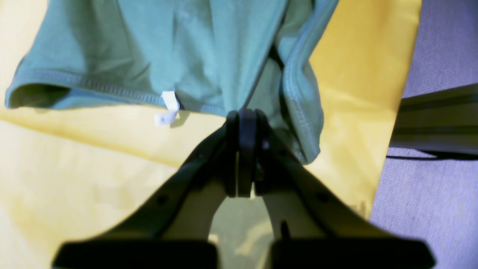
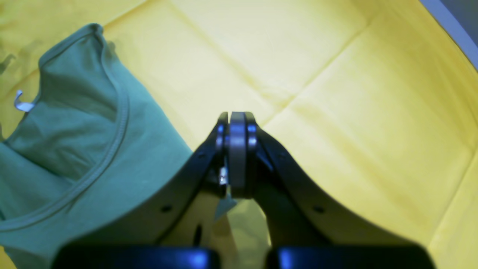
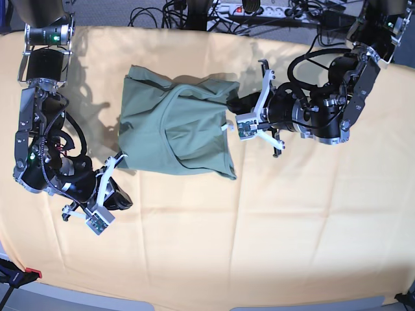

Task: Fold the T-shirt properly
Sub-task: 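Pull the bundle edge with the left gripper to straighten it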

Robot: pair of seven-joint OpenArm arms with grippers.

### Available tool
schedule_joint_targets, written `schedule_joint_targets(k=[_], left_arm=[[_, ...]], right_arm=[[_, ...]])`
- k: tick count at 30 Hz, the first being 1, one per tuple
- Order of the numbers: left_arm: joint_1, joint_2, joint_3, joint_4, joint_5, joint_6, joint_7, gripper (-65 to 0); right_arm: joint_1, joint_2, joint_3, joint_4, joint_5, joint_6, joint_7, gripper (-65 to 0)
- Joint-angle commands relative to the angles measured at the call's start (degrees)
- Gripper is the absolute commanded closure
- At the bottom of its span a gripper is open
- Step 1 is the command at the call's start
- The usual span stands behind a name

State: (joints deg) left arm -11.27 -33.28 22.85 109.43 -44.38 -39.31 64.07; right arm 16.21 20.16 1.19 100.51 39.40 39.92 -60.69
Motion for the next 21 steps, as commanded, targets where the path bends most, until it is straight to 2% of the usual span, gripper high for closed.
schedule_joint_targets(k=[1,4,8,9,12,16,21], left_arm=[[-0.94,-0.39,-0.48,0.98,-0.33,-0.15,-0.50,0.0],[-0.61,-0.42,-0.48,0.96,-2.75,-0.69,0.90,0.0],[1.27,-0.39,-0.46,0.96,-16.98,-0.69,9.49,0.0],[1.84,-0.39,-0.42,0.96,-18.36,-0.69,10.86,0.0],[2.01,-0.59,-0.39,0.92,-12.39,-0.69,10.45,0.0],[2.01,-3.23,-0.39,0.92,-4.20,-0.69,4.72,0.0],[2.03,-4.68,-0.39,0.92,-3.13,-0.69,1.60,0.0]], right_arm=[[1.55,0.63,0.31,0.72,0.59,0.08,1.09,0.0],[1.55,0.63,0.31,0.72,0.61,0.08,1.09,0.0],[1.55,0.66,0.31,0.72,0.59,0.08,1.09,0.0],[1.55,0.66,0.31,0.72,0.59,0.08,1.09,0.0],[1.57,0.63,0.31,0.72,0.63,0.08,1.11,0.0],[1.57,0.63,0.31,0.72,0.61,0.08,1.11,0.0],[1.57,0.63,0.31,0.72,0.66,0.08,1.11,0.0]])
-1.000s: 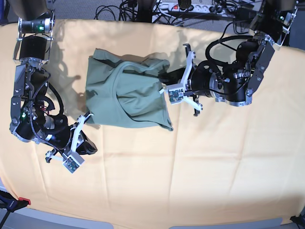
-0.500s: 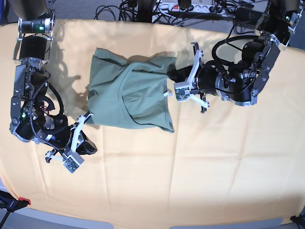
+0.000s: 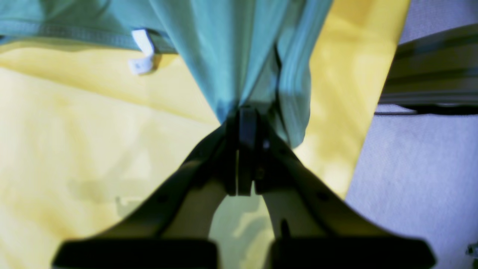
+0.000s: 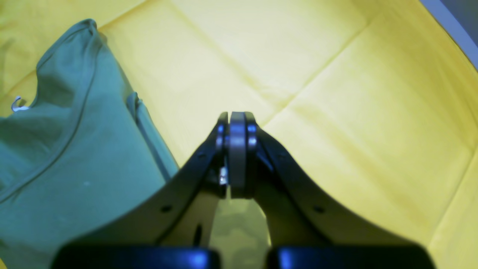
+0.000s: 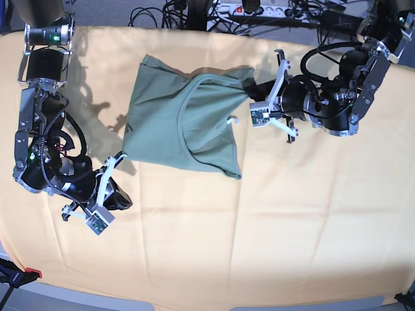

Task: Fold the T-shirt properly
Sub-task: 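Pull the bundle edge with the left gripper to straighten it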

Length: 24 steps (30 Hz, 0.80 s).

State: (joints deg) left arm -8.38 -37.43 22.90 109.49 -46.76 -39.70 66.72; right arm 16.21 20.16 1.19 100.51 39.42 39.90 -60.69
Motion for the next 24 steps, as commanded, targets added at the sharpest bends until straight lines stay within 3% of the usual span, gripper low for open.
schedule_joint_targets(k=[1,2,6,8,9,11,12,13,14,15,16,17,24], left_arm=[[-0.87,-0.52,-0.44,0.85,-1.18,-0.30,-1.22,0.0],[-0.87,-0.52,-0.44,0.85,-1.95,-0.30,-1.20,-2.3],[-1.07,-0.52,-0.50,0.87,-3.23,-0.30,-1.73,-33.5],[-1.33,-0.52,-0.74,0.92,-3.21,-0.30,-3.37,-39.6],[-1.40,-0.52,-0.98,0.94,-3.21,-0.30,-4.37,-39.5],[-2.12,-0.52,-1.53,1.14,-3.28,-0.30,-6.82,-38.3],[-2.40,-0.52,-1.84,1.31,-3.28,-0.30,-8.26,-33.9],[-2.51,-0.52,-2.16,1.60,-3.32,-0.30,-9.64,-25.1],[-2.62,-0.50,-2.43,1.99,-3.61,-0.30,-10.67,-12.1],[-2.67,-0.52,-2.58,2.25,-4.35,-0.30,-11.34,0.0],[-2.62,-0.50,-2.73,2.32,-5.92,0.17,-11.41,0.0],[-2.60,-0.48,-2.73,2.29,-7.56,0.28,-11.32,0.0],[-2.25,0.81,-2.71,2.32,-19.58,-0.30,-4.96,0.0]], right_arm=[[1.57,0.63,0.31,0.72,0.81,0.10,1.11,0.0],[1.55,0.63,0.31,0.72,0.81,0.10,1.11,0.0],[1.55,0.63,0.31,0.72,0.76,0.10,1.09,0.0],[1.55,0.63,0.31,0.70,0.76,0.10,1.09,0.0],[1.55,0.63,0.31,0.66,0.79,0.10,1.09,-2.6],[1.53,0.63,0.31,0.57,0.79,0.10,1.14,-15.8],[1.49,0.63,0.31,0.57,0.76,0.10,1.14,-19.9],[1.42,0.63,0.31,0.57,0.76,0.10,1.25,-20.1],[1.29,0.63,0.31,0.57,0.72,0.10,1.55,-18.2],[1.20,0.63,0.31,0.57,0.63,0.10,1.55,-11.6],[1.20,0.61,0.31,0.55,0.31,0.10,1.55,-1.4],[1.22,0.61,0.31,0.55,-0.55,0.10,1.55,0.0],[1.60,0.81,-0.24,-7.89,-2.19,0.10,5.51,0.0]])
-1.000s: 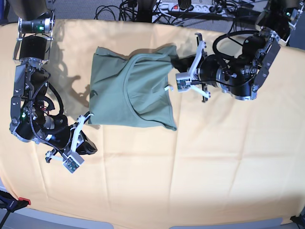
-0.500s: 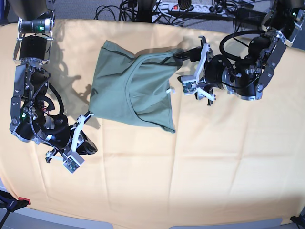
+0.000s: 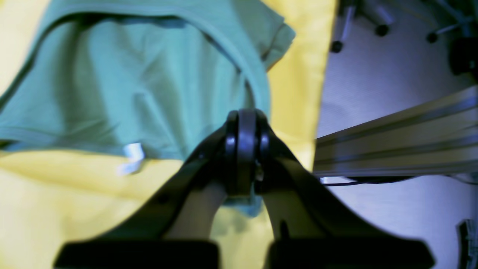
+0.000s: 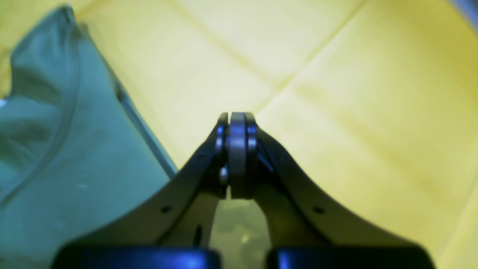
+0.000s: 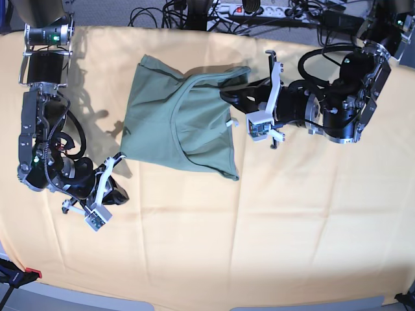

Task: Fold the T-shirt properly
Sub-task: 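Pull the bundle edge with the left gripper to straighten it, then grasp the bundle with both grippers and rotate it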

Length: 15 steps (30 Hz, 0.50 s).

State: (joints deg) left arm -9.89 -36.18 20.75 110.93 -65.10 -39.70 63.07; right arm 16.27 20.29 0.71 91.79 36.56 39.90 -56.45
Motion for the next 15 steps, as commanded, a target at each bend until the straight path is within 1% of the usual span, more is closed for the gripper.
schedule_joint_targets(k=[1,4,6,9,11,15], left_arm=[[-0.50,-0.15,-0.57,0.87,-2.75,-0.30,-0.59,0.0],[0.31,0.74,-0.15,0.87,-7.08,-0.30,2.36,0.0],[1.11,1.09,0.55,0.87,-8.98,-0.30,3.28,0.0],[2.10,1.07,2.93,0.87,-7.96,-0.30,3.50,0.0],[2.08,1.09,5.09,0.87,-3.87,-0.30,3.41,0.0],[2.10,1.07,7.76,0.85,9.09,-0.30,0.09,0.0]], right_arm=[[1.70,0.68,-0.11,-1.33,0.70,0.10,1.62,0.0],[1.68,0.66,-1.51,-5.53,0.66,0.10,2.32,0.0],[1.53,0.68,-2.51,-6.23,0.59,0.10,2.25,0.0],[1.53,0.68,-4.26,-6.27,0.46,0.10,2.25,0.0],[1.53,0.68,-5.44,-6.27,0.44,0.10,2.25,0.0],[1.51,0.66,-7.72,-6.27,-0.48,0.10,1.20,0.0]])
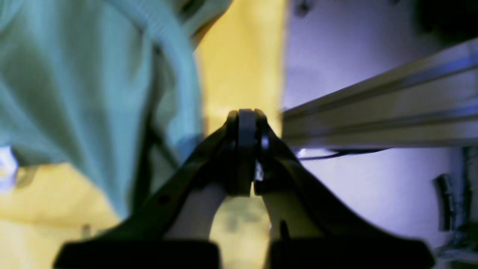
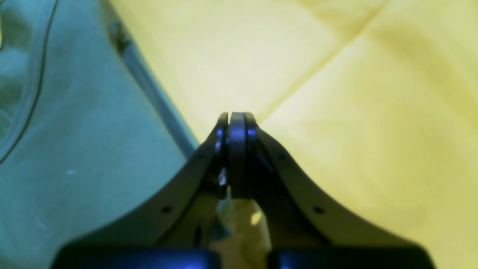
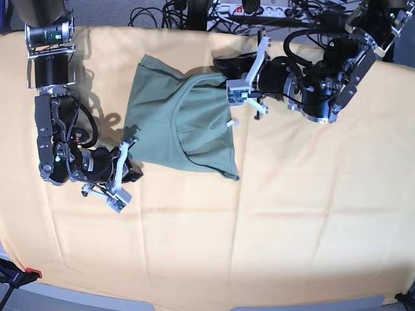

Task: Fold the T-shirt properly
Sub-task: 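Grasp the bundle with both grippers and rotate it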

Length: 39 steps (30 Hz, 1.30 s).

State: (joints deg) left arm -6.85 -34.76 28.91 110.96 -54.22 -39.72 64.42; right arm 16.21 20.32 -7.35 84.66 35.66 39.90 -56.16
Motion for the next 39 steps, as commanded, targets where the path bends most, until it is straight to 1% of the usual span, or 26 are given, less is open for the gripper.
schedule_joint_targets(k=[1,4,8,11,14,16,18,22,24,26,29,31,35,39], left_arm=[[-0.94,-0.33,-0.24,0.81,0.44,-0.28,-2.60,0.0],[-0.96,-0.33,-0.17,0.79,5.25,-0.28,-6.27,0.0],[-0.96,-0.33,-0.20,0.76,10.67,-0.28,-9.79,0.0],[-1.05,-0.33,-0.20,0.13,15.69,-0.28,-13.51,0.0],[-1.46,-0.31,-0.17,-2.43,18.01,-0.28,-17.57,0.0],[-1.64,-0.31,-0.17,-4.37,18.84,-0.28,-18.80,0.0],[-1.81,-0.31,-0.20,-6.19,20.24,-0.28,-19.76,0.0],[-3.52,0.11,-0.20,-9.35,21.33,-0.28,-20.92,0.0],[-4.87,1.01,-0.20,-11.10,21.90,-0.28,-21.05,0.0],[-6.29,2.16,-0.20,-12.92,22.25,0.85,-21.18,0.0],[-8.48,4.57,-0.20,-16.70,22.67,0.96,-22.75,0.0],[-10.34,6.69,-0.20,-19.91,24.26,0.96,-24.68,0.0],[-14.69,11.45,-0.20,-27.19,26.75,0.76,-27.39,0.0],[-18.82,15.28,-0.20,-33.53,28.96,0.72,-29.77,0.0]], right_arm=[[1.57,0.63,-0.07,0.85,-0.66,0.10,0.92,0.0],[1.55,0.66,-0.63,0.83,-2.80,0.10,1.09,0.0],[1.18,0.70,-0.63,0.46,-2.71,0.10,0.09,0.0],[0.11,0.66,-0.63,0.44,-2.73,0.10,-0.57,0.0],[-1.01,0.66,-0.63,0.46,-2.71,0.10,-0.70,0.0],[-1.66,0.68,-0.63,0.46,-2.64,0.10,-2.38,0.0],[-2.12,0.74,-0.63,0.46,-1.33,0.10,-4.74,0.0],[-2.38,1.57,-0.63,0.70,4.85,0.10,-8.13,0.0],[-2.40,2.16,-0.61,1.36,4.83,0.10,-8.24,0.0],[-2.40,2.93,-0.59,2.01,4.85,0.10,-8.24,0.0],[-2.40,4.09,-0.59,2.25,5.42,0.10,-8.85,0.0],[-2.40,4.66,-0.59,2.25,8.46,0.10,-11.65,0.0],[-2.43,5.79,-0.46,2.25,16.79,0.10,-17.90,0.0],[-3.96,7.45,-0.46,2.25,24.76,0.10,-18.49,0.0]])
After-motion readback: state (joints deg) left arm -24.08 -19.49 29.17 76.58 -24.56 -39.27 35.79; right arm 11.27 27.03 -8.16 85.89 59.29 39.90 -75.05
